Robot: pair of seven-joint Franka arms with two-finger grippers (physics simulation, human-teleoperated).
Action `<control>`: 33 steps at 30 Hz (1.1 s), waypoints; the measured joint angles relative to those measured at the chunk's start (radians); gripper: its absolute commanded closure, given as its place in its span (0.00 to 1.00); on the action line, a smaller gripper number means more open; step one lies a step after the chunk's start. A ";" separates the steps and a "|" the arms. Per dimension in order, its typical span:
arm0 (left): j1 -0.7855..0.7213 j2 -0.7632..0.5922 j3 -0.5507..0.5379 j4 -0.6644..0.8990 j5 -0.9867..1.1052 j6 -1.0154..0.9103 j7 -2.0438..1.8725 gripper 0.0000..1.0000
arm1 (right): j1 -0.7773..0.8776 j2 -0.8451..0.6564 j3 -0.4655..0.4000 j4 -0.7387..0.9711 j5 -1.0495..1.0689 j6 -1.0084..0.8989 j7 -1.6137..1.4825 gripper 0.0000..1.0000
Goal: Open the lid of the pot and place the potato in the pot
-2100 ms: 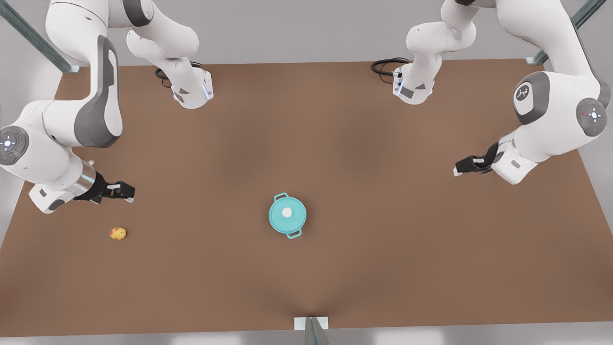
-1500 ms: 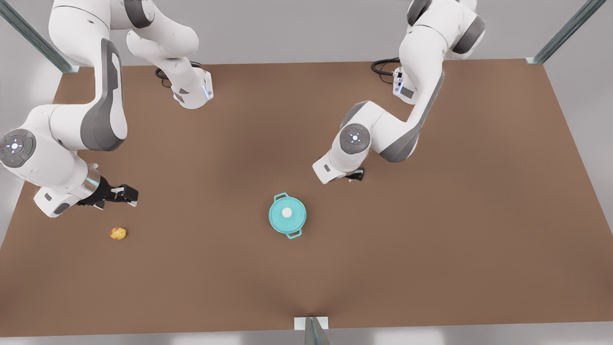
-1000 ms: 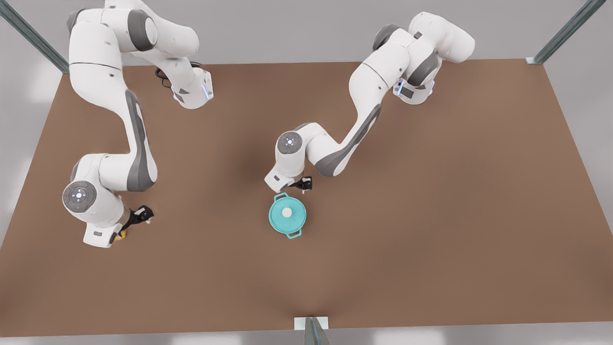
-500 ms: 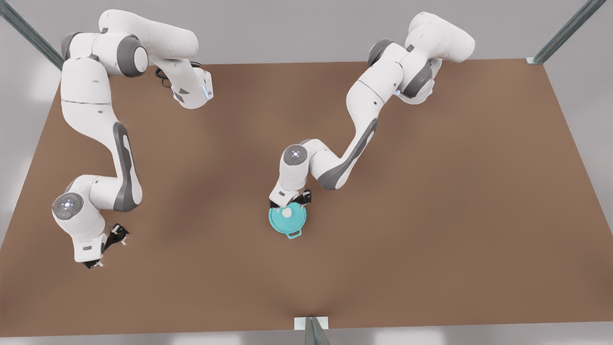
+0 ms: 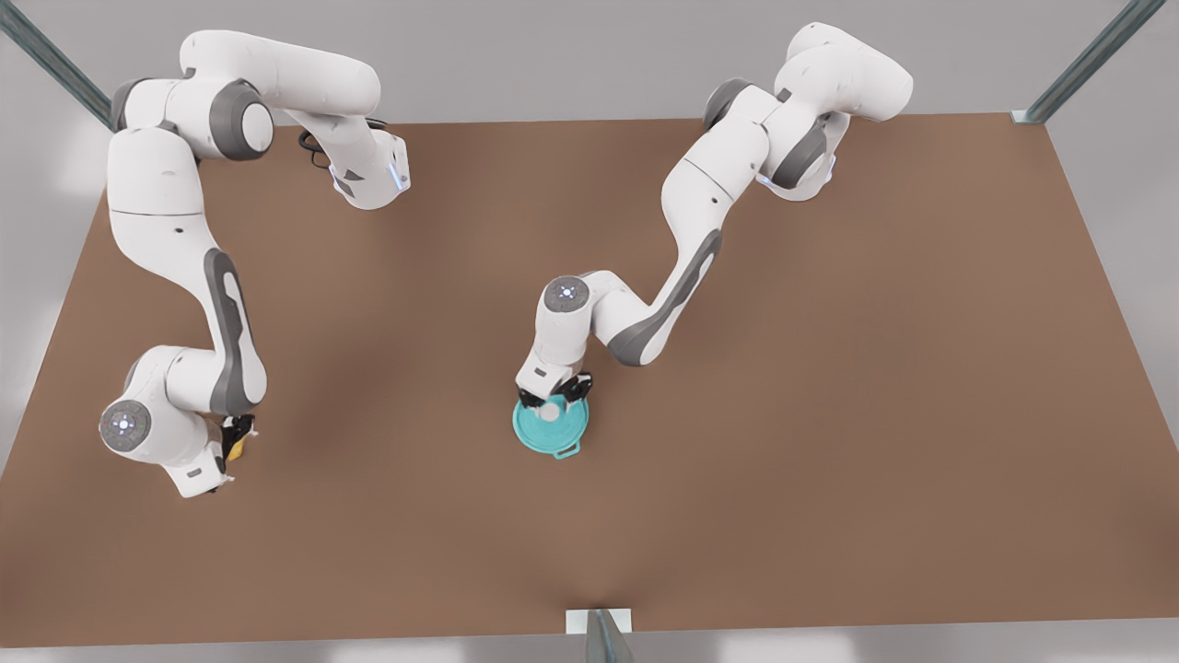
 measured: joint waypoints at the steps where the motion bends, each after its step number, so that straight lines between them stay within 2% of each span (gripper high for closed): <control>1: 0.000 0.000 0.003 0.006 0.002 -0.001 -0.003 0.57 | -0.002 -0.005 -0.001 -0.016 0.001 0.003 -0.012 0.00; 8: 0.054 -0.029 0.001 0.026 -0.004 -0.100 0.031 0.58 | -0.028 0.000 -0.009 -0.032 -0.007 0.043 -0.082 0.00; 14: 0.318 -0.004 -0.012 0.025 -0.008 -0.186 0.173 0.57 | -0.038 0.017 -0.011 -0.025 -0.020 0.097 -0.128 0.00; 15: 0.343 0.011 -0.015 0.024 -0.008 -0.187 0.199 0.54 | -0.039 0.024 -0.011 -0.024 -0.022 0.104 -0.135 0.00; 16: 0.355 0.022 -0.017 0.023 -0.009 -0.187 0.224 0.13 | -0.041 0.030 -0.011 -0.023 -0.023 0.110 -0.141 0.00; 17: 0.362 0.027 -0.019 0.022 -0.012 -0.185 0.250 0.00 | -0.042 0.035 -0.011 -0.023 -0.025 0.115 -0.146 0.00; 20: 0.401 -0.001 -0.024 0.020 -0.055 -0.218 0.331 0.00 | -0.052 0.051 -0.011 -0.020 -0.030 0.131 -0.162 0.00; 21: 0.430 -0.043 -0.032 0.020 -0.074 -0.258 0.359 0.00 | -0.055 0.054 -0.012 -0.020 -0.034 0.137 -0.166 0.00; 23: 0.580 -0.290 -0.042 0.011 -0.146 -0.437 0.442 0.00 | -0.060 0.060 -0.012 -0.019 -0.041 0.147 -0.175 0.00; 24: 0.668 -0.468 -0.039 -0.086 -0.189 -0.518 0.486 0.00 | -0.062 0.062 -0.012 -0.019 -0.043 0.151 -0.178 0.00; 25: 0.714 -0.650 -0.039 -0.252 -0.221 -0.567 0.525 0.00 | -0.063 0.065 -0.012 -0.019 -0.044 0.154 -0.182 0.00; 26: 0.727 -0.736 -0.047 -0.329 -0.245 -0.605 0.557 0.00 | -0.063 0.066 -0.012 -0.019 -0.046 0.157 -0.186 0.00; 30: 0.688 -0.803 -0.087 -0.342 -0.273 -0.700 0.671 0.00 | -0.064 0.073 -0.012 -0.019 -0.048 0.164 -0.198 0.00; 33: 0.569 -0.805 -0.093 -0.282 -0.163 -0.728 0.743 0.00 | -0.070 0.077 -0.012 -0.019 -0.049 0.171 -0.205 0.00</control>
